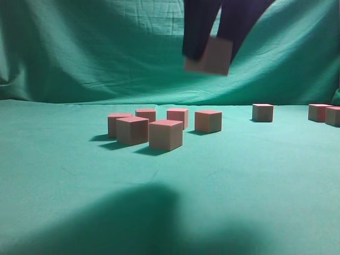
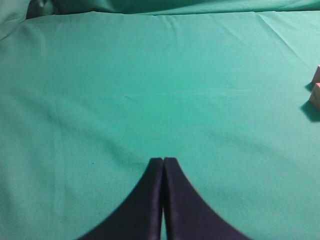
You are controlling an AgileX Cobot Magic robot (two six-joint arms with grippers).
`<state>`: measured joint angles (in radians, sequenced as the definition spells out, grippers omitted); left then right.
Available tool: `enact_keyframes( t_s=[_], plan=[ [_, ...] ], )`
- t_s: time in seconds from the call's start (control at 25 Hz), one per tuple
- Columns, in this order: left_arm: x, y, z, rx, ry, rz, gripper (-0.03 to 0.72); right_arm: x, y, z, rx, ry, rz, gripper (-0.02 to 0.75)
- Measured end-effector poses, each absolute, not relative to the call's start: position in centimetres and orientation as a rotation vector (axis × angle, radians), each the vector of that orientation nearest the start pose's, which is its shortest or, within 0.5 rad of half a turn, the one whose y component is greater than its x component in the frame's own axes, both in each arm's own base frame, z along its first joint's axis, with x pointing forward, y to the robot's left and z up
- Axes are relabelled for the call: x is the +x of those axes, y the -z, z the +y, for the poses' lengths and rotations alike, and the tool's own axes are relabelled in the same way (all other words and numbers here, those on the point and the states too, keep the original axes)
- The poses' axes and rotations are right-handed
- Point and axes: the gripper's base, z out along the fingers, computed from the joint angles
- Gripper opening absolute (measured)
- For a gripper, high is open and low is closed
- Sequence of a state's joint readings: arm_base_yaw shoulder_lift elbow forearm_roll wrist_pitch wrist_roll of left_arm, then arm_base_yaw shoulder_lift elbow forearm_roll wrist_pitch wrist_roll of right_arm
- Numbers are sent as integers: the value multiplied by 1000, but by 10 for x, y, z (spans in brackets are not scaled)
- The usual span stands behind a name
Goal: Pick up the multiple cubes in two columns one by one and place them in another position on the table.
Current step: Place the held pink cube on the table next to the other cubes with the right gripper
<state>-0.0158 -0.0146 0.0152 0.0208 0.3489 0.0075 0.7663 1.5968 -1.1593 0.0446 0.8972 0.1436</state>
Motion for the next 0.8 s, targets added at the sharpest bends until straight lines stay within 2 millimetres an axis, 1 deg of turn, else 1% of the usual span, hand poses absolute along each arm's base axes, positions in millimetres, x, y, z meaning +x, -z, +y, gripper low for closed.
enact_keyframes(
  t_s=[0.16, 0.24, 0.48, 0.64, 0.8],
  plan=[
    [53, -177, 0, 34, -14, 1833, 0, 236, -229, 232, -843, -239, 2757, 259],
    [53, -177, 0, 34, -14, 1833, 0, 241, -217, 236, -810, -238, 2775, 259],
    [53, -177, 0, 34, -14, 1833, 0, 249, -190, 244, -755, -224, 2823, 259],
    [53, -177, 0, 34, -14, 1833, 0, 254, -182, 245, -757, -186, 2801, 259],
    [53, -177, 0, 34, -14, 1833, 0, 259, -181, 241, -708, -102, 2782, 259]
  ],
)
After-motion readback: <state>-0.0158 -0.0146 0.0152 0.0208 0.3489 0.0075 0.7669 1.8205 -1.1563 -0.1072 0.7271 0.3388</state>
